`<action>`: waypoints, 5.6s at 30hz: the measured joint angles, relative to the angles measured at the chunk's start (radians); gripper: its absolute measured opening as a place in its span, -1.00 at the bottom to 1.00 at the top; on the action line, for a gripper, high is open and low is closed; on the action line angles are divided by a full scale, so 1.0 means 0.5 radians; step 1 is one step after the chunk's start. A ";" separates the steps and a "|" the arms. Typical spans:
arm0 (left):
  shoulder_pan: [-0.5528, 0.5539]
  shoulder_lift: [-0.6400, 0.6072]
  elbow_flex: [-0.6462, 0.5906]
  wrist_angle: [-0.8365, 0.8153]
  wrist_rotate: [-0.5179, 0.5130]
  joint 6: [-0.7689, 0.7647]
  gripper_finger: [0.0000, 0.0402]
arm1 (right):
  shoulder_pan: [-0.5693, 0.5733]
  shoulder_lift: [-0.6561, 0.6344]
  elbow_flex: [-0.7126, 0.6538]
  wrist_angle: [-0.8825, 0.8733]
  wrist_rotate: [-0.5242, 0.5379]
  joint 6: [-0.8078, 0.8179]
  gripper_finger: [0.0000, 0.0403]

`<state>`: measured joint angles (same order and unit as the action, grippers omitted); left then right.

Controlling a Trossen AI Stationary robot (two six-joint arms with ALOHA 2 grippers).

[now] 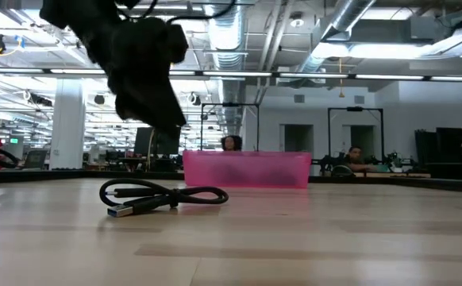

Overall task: Pick and place USB-C Cables
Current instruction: Put the black charger cable into the pink bin

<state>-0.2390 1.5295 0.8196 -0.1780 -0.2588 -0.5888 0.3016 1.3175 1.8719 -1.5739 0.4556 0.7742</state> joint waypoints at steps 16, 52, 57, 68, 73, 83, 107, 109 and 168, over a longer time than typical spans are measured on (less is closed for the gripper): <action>-0.231 0.215 0.005 0.234 -0.165 -0.139 -0.04 | 0.492 0.049 -0.741 0.078 0.244 0.849 0.24; -0.486 0.217 0.005 0.293 -0.739 -0.620 -0.04 | 0.944 0.048 -1.028 0.404 0.247 0.860 0.24; -0.486 0.217 0.005 0.292 -0.647 -0.607 -0.04 | 0.943 0.048 -1.028 0.409 0.250 0.853 0.24; -0.490 0.220 0.005 0.291 -0.709 -0.659 -0.04 | 0.943 0.048 -1.028 0.412 0.250 0.844 0.24; -0.490 0.364 0.005 0.368 -0.637 -0.610 -0.04 | 0.941 0.047 -1.028 0.426 0.250 0.853 0.24; -0.517 0.667 0.219 0.313 -0.646 -0.566 -0.04 | 0.923 0.048 -1.028 0.464 0.251 0.846 0.24; -0.510 0.997 0.583 -0.085 -0.451 -0.757 -0.94 | 0.923 0.047 -1.028 0.510 0.344 0.859 0.24; -0.508 0.958 0.611 -0.130 -0.418 -0.762 -0.97 | 0.923 0.047 -1.028 0.551 0.345 0.850 0.24; -0.172 -0.837 -0.245 1.498 -0.335 0.437 -0.95 | -0.401 0.613 -1.027 3.567 -0.677 -0.781 0.24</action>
<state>-0.3250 1.1110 0.6971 0.5709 -0.4263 -0.3702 0.1013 1.6241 1.3582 0.2096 0.1169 0.3836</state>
